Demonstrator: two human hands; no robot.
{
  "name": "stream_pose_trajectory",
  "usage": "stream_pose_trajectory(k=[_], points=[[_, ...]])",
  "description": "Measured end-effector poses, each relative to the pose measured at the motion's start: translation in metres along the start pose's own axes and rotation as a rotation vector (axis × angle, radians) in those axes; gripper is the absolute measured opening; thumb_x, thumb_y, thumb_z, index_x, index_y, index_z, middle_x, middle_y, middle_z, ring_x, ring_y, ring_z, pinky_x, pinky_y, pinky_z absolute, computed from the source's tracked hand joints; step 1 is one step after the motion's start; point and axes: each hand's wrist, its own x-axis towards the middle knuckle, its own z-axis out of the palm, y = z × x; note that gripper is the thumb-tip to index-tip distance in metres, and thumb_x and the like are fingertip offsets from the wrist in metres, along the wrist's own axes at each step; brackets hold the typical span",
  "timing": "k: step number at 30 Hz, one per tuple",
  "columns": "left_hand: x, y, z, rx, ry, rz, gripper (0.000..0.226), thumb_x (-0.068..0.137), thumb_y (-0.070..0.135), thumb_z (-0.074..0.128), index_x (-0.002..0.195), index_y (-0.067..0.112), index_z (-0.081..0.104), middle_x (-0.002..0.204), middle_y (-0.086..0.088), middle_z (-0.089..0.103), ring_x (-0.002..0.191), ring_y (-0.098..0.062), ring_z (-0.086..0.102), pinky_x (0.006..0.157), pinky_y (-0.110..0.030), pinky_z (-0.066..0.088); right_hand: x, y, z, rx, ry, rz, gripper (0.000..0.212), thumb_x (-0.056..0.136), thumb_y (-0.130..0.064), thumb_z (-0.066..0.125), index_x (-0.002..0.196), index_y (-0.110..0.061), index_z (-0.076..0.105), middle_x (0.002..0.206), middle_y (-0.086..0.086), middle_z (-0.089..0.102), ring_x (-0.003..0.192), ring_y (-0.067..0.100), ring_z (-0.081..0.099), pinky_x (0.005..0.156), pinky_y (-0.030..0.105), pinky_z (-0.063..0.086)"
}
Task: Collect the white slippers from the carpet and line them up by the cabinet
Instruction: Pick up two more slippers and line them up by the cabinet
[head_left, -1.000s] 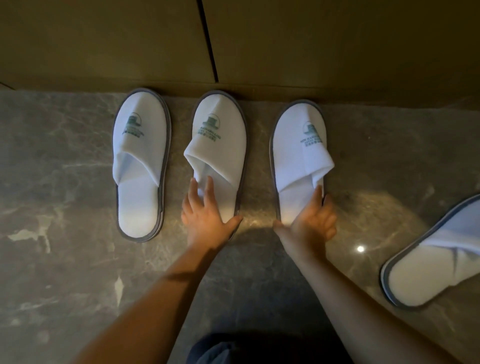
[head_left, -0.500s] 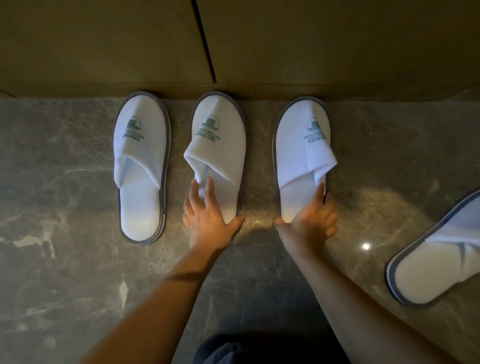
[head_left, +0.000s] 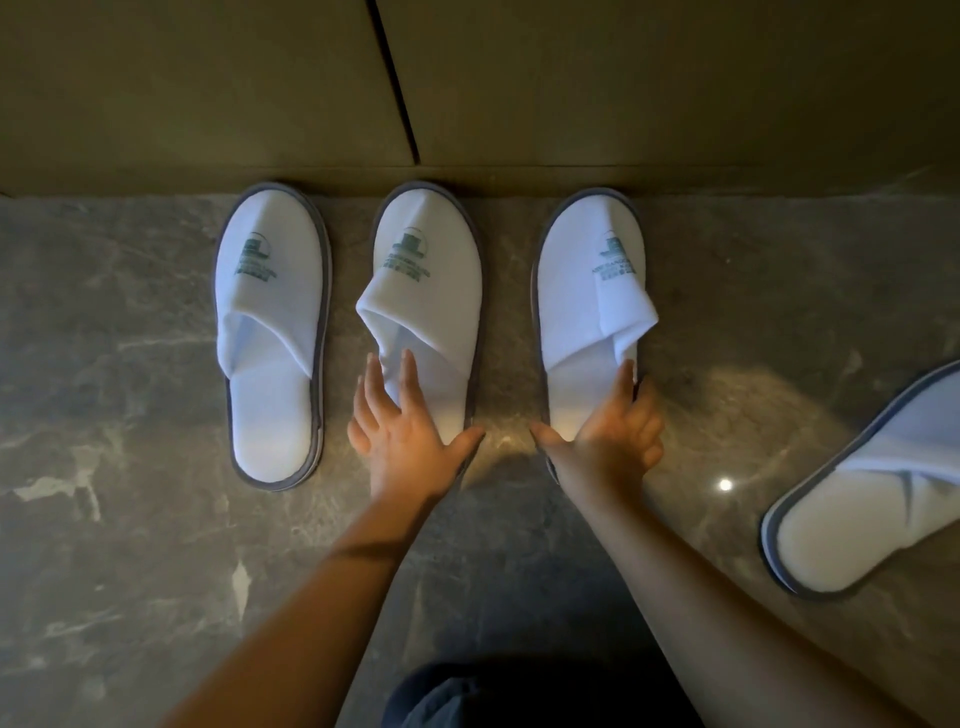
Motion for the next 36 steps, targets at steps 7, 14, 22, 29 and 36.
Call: stream_pose_trajectory(k=[7, 14, 22, 29, 36], points=[[-0.026, 0.052, 0.023, -0.005, -0.085, 0.313, 0.100, 0.066, 0.053, 0.067, 0.141, 0.028, 0.005, 0.155, -0.006, 0.003, 0.141, -0.032, 0.002, 0.109, -0.048, 0.001, -0.002, 0.048, -0.048, -0.009, 0.151, -0.016, 0.082, 0.072, -0.038, 0.068, 0.138, -0.013, 0.026, 0.148, 0.019, 0.025, 0.135, 0.034, 0.025, 0.109, 0.047, 0.023], [-0.030, 0.090, 0.063, 0.268, -0.262, 0.554, 0.099, 0.064, 0.044, 0.072, 0.142, 0.024, 0.014, 0.155, -0.013, 0.007, 0.141, -0.036, 0.000, 0.111, -0.054, 0.011, -0.002, 0.135, -0.089, -0.076, 0.202, 0.285, 0.089, 0.071, -0.044, 0.068, 0.139, -0.012, 0.020, 0.150, 0.020, 0.020, 0.136, 0.037, 0.021, 0.109, 0.051, 0.023], [-0.031, 0.094, 0.060, 0.337, -0.238, 0.543, 0.103, 0.057, 0.043, 0.078, 0.141, 0.023, 0.021, 0.153, -0.014, 0.014, 0.140, -0.038, 0.005, 0.109, -0.058, 0.014, 0.007, 0.164, -0.074, 0.074, 0.180, 0.502, 0.103, 0.064, -0.048, 0.073, 0.141, -0.016, 0.012, 0.151, 0.023, 0.009, 0.135, 0.043, 0.015, 0.107, 0.056, 0.024], [-0.032, 0.097, 0.055, 0.370, -0.307, 0.521, 0.102, 0.063, 0.050, 0.071, 0.142, 0.027, 0.011, 0.155, -0.008, 0.003, 0.142, -0.032, -0.004, 0.111, -0.054, 0.014, 0.001, 0.165, -0.078, 0.094, 0.196, 0.214, 0.096, 0.059, -0.028, 0.080, 0.138, -0.014, 0.026, 0.149, 0.021, 0.019, 0.133, 0.042, 0.020, 0.106, 0.054, 0.023], [-0.033, 0.096, 0.060, 0.427, -0.271, 0.520, 0.098, 0.068, 0.061, 0.060, 0.142, 0.030, 0.004, 0.156, -0.003, -0.002, 0.143, -0.031, -0.006, 0.114, -0.051, 0.009, 0.035, 0.132, -0.082, -0.123, 0.032, -0.150, 0.083, 0.066, -0.035, 0.071, 0.136, -0.025, 0.026, 0.151, 0.009, 0.018, 0.134, 0.033, 0.016, 0.108, 0.049, 0.021]])
